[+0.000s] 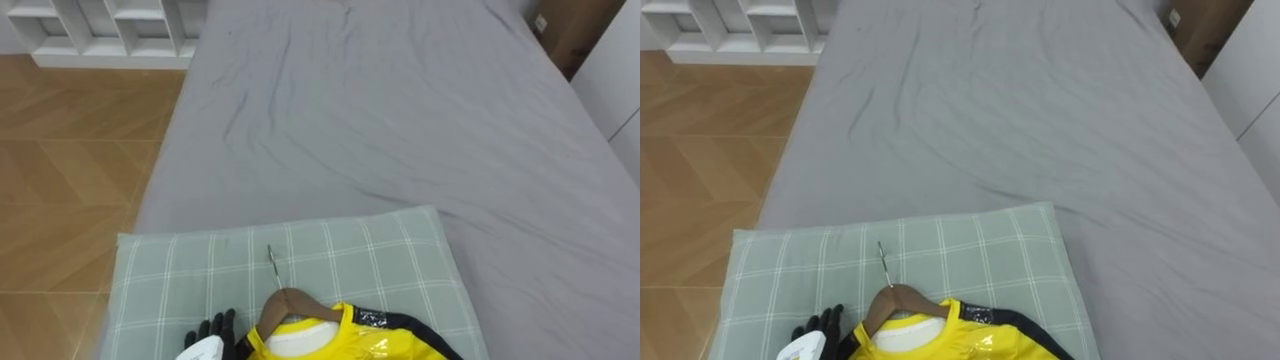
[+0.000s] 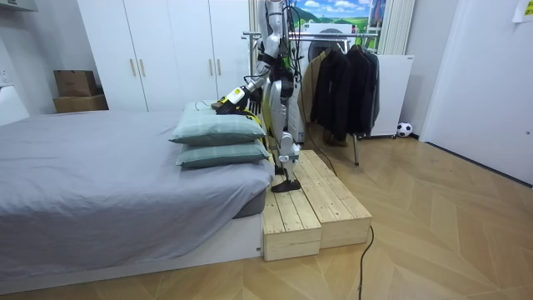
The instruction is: Hang clothes
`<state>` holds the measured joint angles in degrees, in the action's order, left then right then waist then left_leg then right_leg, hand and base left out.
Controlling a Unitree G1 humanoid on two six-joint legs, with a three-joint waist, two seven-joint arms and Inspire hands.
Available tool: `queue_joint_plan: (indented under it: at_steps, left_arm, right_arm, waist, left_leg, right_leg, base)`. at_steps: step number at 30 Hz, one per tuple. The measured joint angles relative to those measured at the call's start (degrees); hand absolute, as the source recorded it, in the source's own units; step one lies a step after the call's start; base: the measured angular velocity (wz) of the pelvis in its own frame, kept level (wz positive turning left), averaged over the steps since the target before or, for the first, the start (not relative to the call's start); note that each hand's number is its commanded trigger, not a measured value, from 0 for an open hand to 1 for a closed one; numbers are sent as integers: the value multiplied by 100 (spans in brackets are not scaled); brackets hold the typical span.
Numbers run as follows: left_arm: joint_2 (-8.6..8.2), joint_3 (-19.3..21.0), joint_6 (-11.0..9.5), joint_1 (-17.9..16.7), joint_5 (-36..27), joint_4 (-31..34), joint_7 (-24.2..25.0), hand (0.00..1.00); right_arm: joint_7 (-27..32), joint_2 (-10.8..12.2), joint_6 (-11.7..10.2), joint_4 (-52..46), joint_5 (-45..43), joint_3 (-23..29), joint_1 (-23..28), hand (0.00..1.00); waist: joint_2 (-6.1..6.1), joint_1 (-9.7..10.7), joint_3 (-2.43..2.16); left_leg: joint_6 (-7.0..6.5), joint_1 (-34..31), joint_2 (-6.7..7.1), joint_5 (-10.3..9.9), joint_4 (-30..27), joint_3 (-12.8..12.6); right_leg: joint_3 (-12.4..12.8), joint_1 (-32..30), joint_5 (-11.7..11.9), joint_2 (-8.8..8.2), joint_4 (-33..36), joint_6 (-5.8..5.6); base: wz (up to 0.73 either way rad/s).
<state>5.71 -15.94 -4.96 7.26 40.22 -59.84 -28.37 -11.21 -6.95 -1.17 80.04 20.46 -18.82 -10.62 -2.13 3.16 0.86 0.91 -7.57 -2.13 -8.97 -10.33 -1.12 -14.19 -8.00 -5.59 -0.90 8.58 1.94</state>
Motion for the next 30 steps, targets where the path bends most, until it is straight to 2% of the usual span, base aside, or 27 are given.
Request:
queue_joint_plan:
  at_steps: [11, 19, 30]
  left_arm:
    - [-6, 6, -34, 7, -4, 11, -25, 0]
    - [4, 4, -40, 94, -6, 1, -87, 0]
    - [-2, 62, -36, 171, -10, -83, -83, 0]
  right_arm:
    - [-23, 4, 0, 1, -2, -2, -2, 0]
    - [6, 9, -2, 1, -3, -7, -7, 0]
    - [5, 9, -1, 5, -5, -9, -4, 0]
  waist:
    - [-4, -15, 9]
    - [-94, -16, 71]
    - [-104, -35, 76]
  left_leg:
    - [0, -5, -1, 0, 5, -16]
    - [0, -18, -3, 0, -3, -19]
    - [0, -82, -5, 0, -15, -22]
  right_leg:
    - [-5, -11, -11, 1, -2, 0]
    - [-5, -32, -12, 3, 1, 0]
    - [-1, -88, -8, 4, 5, 5]
  base:
    - [0]
    - [0]
    - [0]
